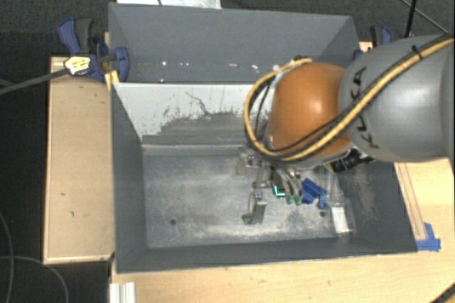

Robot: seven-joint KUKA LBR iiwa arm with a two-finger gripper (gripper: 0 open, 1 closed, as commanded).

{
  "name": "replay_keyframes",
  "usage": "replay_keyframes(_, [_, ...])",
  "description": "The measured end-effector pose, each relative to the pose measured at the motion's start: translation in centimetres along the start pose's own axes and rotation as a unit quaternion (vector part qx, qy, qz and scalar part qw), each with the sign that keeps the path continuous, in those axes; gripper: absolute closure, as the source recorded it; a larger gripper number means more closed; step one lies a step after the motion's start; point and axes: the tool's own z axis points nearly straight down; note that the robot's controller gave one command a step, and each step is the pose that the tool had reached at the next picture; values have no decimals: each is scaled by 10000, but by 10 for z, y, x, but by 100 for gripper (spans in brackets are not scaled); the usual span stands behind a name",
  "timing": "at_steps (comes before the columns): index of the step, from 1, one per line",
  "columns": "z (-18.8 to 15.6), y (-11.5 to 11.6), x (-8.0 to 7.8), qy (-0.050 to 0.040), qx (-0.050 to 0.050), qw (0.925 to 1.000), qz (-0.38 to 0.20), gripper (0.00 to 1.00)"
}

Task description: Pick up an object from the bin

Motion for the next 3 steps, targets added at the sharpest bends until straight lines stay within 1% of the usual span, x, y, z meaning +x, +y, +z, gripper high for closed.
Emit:
replay_keyframes(1, [93, -19, 17, -40, 1, 9966, -820, 0])
replay_keyframes(2, [81, -20, 13, -51, -4, 9990, 434, 0])
replay_keyframes(3, [82, -22, -2, -45, -13, 9459, 3244, 0])
